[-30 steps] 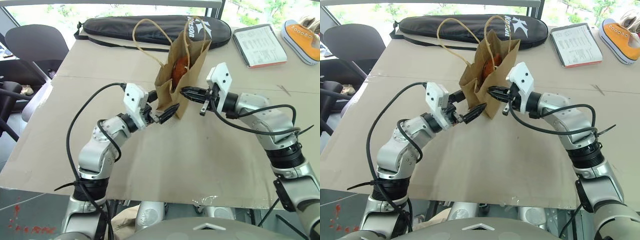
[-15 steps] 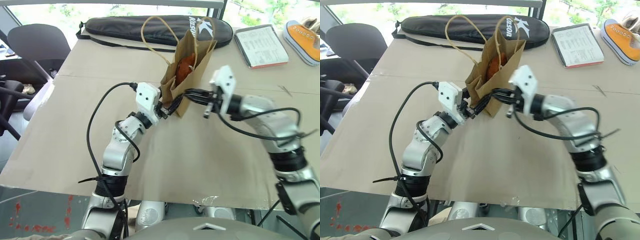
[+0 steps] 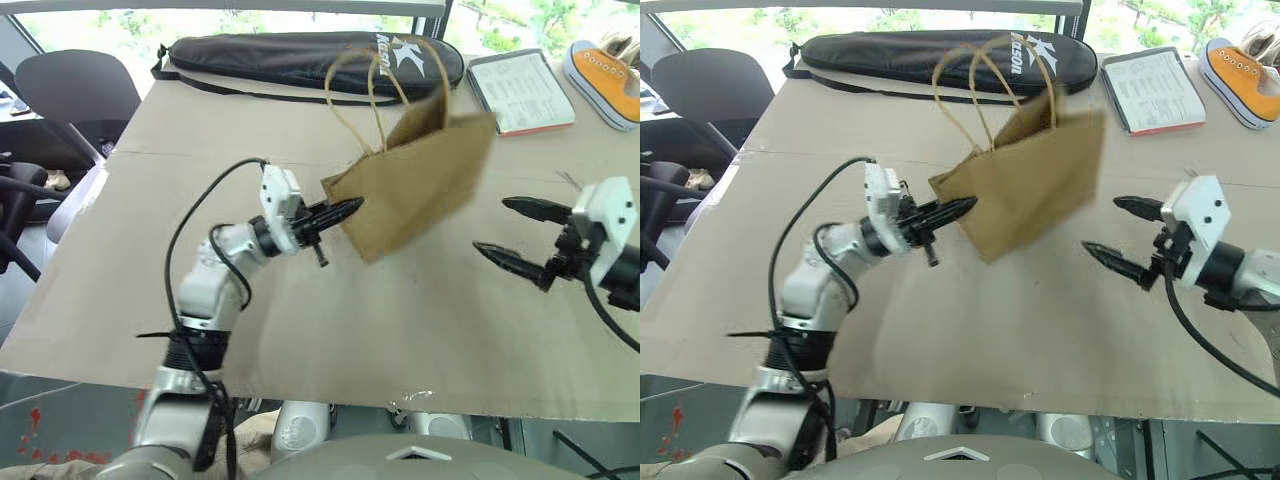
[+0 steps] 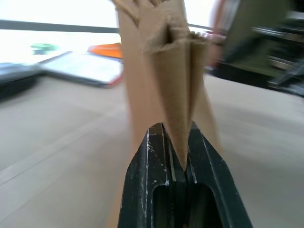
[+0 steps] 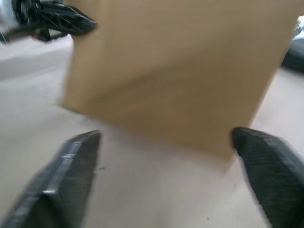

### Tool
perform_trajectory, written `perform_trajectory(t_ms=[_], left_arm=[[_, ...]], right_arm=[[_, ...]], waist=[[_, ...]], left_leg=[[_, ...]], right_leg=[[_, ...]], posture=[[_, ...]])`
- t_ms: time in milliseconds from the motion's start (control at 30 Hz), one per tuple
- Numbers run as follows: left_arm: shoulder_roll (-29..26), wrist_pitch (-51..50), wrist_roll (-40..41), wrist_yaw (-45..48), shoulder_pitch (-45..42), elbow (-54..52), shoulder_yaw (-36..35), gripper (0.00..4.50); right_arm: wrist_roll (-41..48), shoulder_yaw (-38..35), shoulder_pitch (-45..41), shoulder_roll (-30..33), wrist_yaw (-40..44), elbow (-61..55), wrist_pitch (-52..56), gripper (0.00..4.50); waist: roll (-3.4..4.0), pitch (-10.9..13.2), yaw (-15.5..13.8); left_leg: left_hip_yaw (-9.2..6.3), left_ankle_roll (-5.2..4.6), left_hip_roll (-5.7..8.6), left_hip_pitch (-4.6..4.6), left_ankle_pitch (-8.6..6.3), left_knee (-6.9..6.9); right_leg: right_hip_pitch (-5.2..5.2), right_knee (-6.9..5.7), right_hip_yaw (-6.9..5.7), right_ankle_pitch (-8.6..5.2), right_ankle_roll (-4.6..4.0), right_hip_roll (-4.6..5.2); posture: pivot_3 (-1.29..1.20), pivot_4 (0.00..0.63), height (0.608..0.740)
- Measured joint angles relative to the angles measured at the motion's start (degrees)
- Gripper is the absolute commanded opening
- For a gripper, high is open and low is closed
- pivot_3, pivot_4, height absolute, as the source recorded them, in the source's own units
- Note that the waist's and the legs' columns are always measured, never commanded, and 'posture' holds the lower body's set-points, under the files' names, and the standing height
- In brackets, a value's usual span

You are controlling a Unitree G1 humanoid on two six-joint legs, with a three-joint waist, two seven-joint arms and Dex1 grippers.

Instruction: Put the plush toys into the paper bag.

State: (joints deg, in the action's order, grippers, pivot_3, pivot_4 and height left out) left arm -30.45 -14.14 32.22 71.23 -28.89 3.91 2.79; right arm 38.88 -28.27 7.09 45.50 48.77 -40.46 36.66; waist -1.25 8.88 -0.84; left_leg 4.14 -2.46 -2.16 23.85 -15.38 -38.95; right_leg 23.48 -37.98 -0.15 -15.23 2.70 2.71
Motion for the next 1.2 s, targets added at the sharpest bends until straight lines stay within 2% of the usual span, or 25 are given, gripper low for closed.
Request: perform_trajectory(t_ms=[33, 67, 167, 333, 367, 433, 567, 700, 800, 867, 967, 1100, 1200], left_arm=[[-2.7, 0.8, -0.4, 6.5, -4.1, 5.2, -0.2, 0.00], [-3.0, 1.0, -0.5, 7.3, -4.7, 5.8, -0.3, 0.00], [0.5, 8.8, -5.0, 14.5, -13.2, 17.8, 2.3, 0.00], [5.9, 18.3, -11.6, 16.7, -18.9, 30.0, 5.4, 0.00], [6.3, 19.0, -12.4, 17.1, -19.3, 31.6, 5.8, 0.55], [6.3, 19.2, -13.0, 17.4, -19.4, 32.8, 5.8, 0.89], [4.7, 15.9, -13.2, 17.5, -18.8, 31.9, 5.0, 2.69], [1.9, 7.8, -10.8, 13.1, -15.0, 23.0, 1.6, 4.45], [-3.1, -5.3, -5.6, 6.3, -5.9, 7.7, -3.0, 4.45], [-5.7, -12.8, -2.6, 2.2, -1.4, 1.9, -6.1, 4.45], [-9.6, -22.6, 2.9, -3.7, 8.5, -10.6, -12.4, 4.45], [-12.4, -26.4, 6.0, -7.3, 25.2, -20.9, -20.0, 4.45], [-12.4, -26.5, 6.3, -8.7, 29.5, -23.3, -20.6, 4.45]], right_arm=[[1.3, -3.6, 3.3, -0.7, 1.1, -1.9, -1.1, 4.44], [1.5, -4.1, 3.5, -0.7, 1.3, -2.1, -1.2, 4.44], [3.0, -8.9, 8.4, -0.9, 1.6, -4.9, -1.8, 4.44], [2.8, -10.7, 12.4, -2.5, -0.3, -7.6, -2.9, 4.44], [2.6, -10.7, 12.7, -2.8, -1.0, -8.2, -3.2, 4.50], [2.4, -10.7, 12.9, -3.0, -1.8, -8.6, -3.6, 4.50], [1.7, -9.8, 13.6, -3.5, -2.8, -8.6, -4.9, 4.50], [0.4, -9.7, 15.0, -4.0, -2.4, -7.7, -7.3, 4.50], [-1.0, -10.8, 17.5, -4.5, -0.5, -5.4, -10.3, 4.50], [-1.6, -11.8, 19.4, -5.0, 0.4, -3.8, -11.1, 4.50], [-1.8, -16.1, 22.8, -5.4, 3.0, -3.0, -13.5, 4.50], [-3.2, -21.5, 30.1, -6.7, 8.4, 2.6, -17.2, 4.50], [-4.5, -22.5, 31.6, -6.9, 10.8, 6.3, -19.6, 4.50]], waist=[[0.01, 0.0, -0.1], [0.02, 0.0, 0.0], [0.01, 0.0, -0.4], [-0.07, 0.0, 0.2], [-0.07, 0.0, 0.6], [-0.07, 0.0, 0.9], [-0.07, 0.0, 1.0], [-0.07, 0.0, 0.9], [-0.03, 0.0, 1.5], [-0.02, 0.0, 1.4], [0.03, 0.0, 1.1], [0.05, -0.1, 1.0], [0.06, -0.1, 0.2]], left_leg=[[-0.01, 0.00, 0.01, 0.01, 0.00, -0.05], [-0.01, -0.02, 0.01, -0.01, -0.01, -0.10], [-0.04, -0.37, 0.06, 0.01, -0.22, -0.36], [0.01, -0.44, 0.08, -0.01, -0.26, -0.40], [0.02, -0.44, 0.05, -0.04, -0.26, -0.40], [-0.03, -0.44, 0.01, -0.06, -0.26, -0.39], [-0.07, -0.45, -0.06, -0.05, -0.26, -0.39], [-0.06, -0.40, -0.06, -0.02, -0.24, -0.39], [-0.03, -0.24, -0.10, -0.06, -0.16, -0.32], [-0.09, -0.23, -0.14, -0.05, -0.14, -0.32], [-0.07, -0.29, -0.10, -0.13, -0.19, -0.33], [-0.08, -0.32, -0.09, -0.17, -0.22, -0.27], [-0.05, -0.41, -0.06, -0.25, -0.27, -0.29]], right_leg=[[-0.03, 0.01, 0.00, 0.00, 0.00, -0.01], [-0.08, 0.04, 0.01, 0.00, 0.01, 0.00], [-0.27, 0.14, 0.02, 0.02, 0.07, 0.05], [-0.27, 0.15, 0.14, 0.05, 0.13, 0.01], [-0.25, 0.11, 0.16, 0.05, 0.13, -0.06], [-0.25, 0.05, 0.13, 0.04, 0.13, -0.10], [-0.25, 0.04, 0.11, 0.04, 0.12, -0.11], [-0.25, 0.07, 0.12, 0.04, 0.13, -0.02], [-0.23, 0.04, 0.16, 0.03, 0.15, 0.04], [-0.23, 0.01, 0.13, 0.03, 0.15, 0.09], [-0.31, 0.00, 0.06, 0.03, 0.15, 0.21], [-0.41, 0.14, 0.09, 0.01, 0.14, 0.52], [-0.43, 0.12, 0.03, -0.01, 0.08, 0.54]], posture=[[0.00, 0.150, 0.740], [0.00, 0.150, 0.740], [0.00, 0.150, 0.740], [0.00, 0.150, 0.740], [0.00, 0.150, 0.740], [0.00, 0.150, 0.740], [0.00, 0.150, 0.740], [0.00, 0.150, 0.740], [0.00, 0.150, 0.740], [0.00, 0.150, 0.740], [0.00, 0.150, 0.740], [0.00, 0.150, 0.740], [0.00, 0.150, 0.740]])
